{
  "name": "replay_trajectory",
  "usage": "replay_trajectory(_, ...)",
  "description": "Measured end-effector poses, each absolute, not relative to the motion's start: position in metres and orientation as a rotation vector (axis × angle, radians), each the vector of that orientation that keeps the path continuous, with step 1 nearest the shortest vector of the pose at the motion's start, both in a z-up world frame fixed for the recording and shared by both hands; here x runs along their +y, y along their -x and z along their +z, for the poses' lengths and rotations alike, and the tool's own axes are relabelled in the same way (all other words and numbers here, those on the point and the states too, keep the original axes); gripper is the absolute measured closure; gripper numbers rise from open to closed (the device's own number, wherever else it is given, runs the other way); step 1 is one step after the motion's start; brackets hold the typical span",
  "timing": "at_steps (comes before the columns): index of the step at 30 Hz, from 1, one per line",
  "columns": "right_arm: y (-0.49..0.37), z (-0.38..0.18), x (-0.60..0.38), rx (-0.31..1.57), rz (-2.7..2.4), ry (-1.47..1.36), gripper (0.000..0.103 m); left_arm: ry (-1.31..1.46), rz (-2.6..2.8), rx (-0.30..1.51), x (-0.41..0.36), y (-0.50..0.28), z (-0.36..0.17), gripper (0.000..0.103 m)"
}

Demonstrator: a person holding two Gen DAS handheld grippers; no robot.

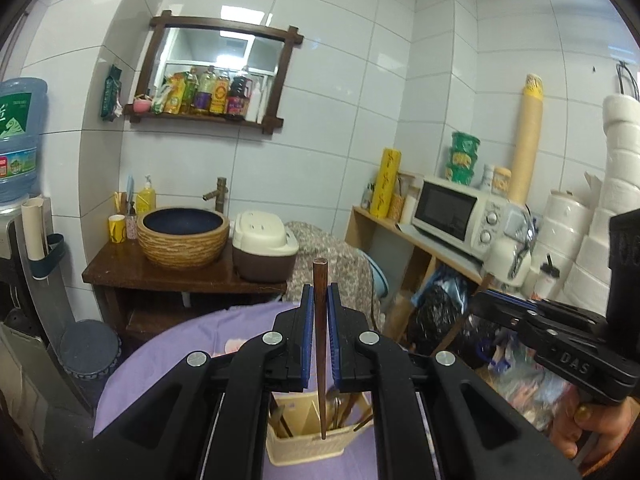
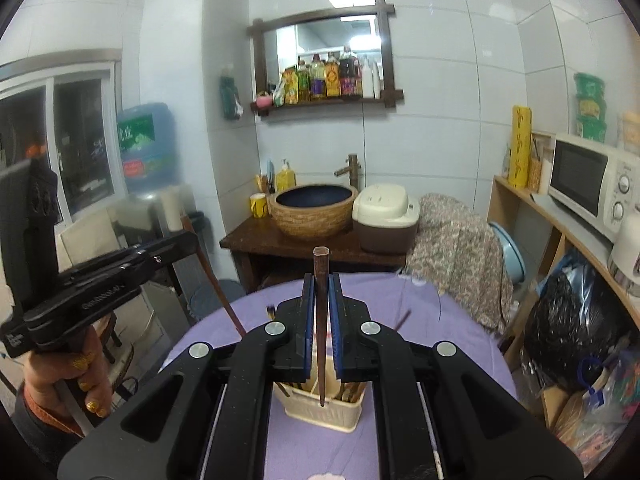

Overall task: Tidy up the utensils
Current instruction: 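Lower both chopsticks into the holder and open both tools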

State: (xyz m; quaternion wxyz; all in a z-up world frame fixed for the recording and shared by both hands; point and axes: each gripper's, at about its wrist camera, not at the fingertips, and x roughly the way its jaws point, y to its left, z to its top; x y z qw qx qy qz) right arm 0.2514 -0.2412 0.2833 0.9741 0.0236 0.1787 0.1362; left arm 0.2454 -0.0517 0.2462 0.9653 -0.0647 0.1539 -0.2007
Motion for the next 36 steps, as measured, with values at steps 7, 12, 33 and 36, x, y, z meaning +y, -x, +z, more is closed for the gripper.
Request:
replay_trajectory(7,-0.276,0.263,-0.240,0.349,0.224,-0.076,0.095,0.127,-0.337,0.283,-0.065,-0.261,0.225,0.095)
replay_trajectory(12,-0.291,0.222,-0.238,0.405,0.206,-0.083,0.095,0.080,-0.328,0.336,-0.076,-0.266,0.186,0.095)
replay_trajectory(33,-0.302,0.151,-0.242,0.466,0.167,-0.072,0.095,0.019,-0.321,0.458,-0.078,-0.280,0.118,0.094)
replay_trajectory(36,-0.301,0.148,-0.244,0.468,0.167,-0.080,0.094,0.008,-0.323,0.459,-0.078,-0.277,0.116,0.092)
